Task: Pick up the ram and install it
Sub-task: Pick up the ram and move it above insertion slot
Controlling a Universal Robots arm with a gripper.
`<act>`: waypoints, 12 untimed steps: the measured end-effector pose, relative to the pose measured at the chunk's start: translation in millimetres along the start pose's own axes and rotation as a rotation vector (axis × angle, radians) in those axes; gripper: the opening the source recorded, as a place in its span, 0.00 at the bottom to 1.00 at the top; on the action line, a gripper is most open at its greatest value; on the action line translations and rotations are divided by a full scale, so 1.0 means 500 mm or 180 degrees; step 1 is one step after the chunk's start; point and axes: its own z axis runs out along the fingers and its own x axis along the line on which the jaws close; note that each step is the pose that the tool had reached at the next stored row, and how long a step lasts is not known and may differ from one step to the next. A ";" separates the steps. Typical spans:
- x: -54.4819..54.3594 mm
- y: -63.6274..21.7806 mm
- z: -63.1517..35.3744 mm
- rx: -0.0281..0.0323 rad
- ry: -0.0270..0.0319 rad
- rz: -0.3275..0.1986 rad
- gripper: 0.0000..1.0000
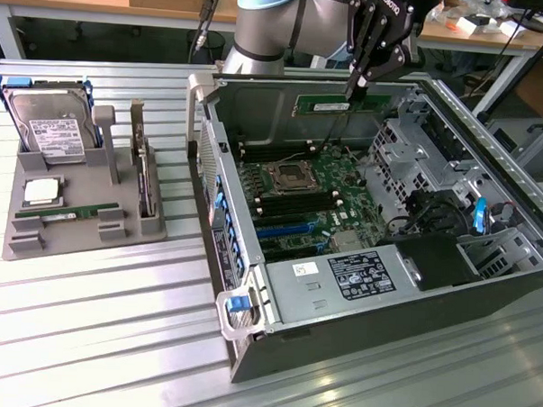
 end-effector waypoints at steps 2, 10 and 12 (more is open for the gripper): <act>0.000 -0.005 0.000 0.0000 0.0000 -0.0002 0.12; 0.001 -0.037 -0.001 0.0000 0.0001 -0.0013 0.12; 0.001 -0.049 -0.001 0.0000 0.0000 -0.0017 0.12</act>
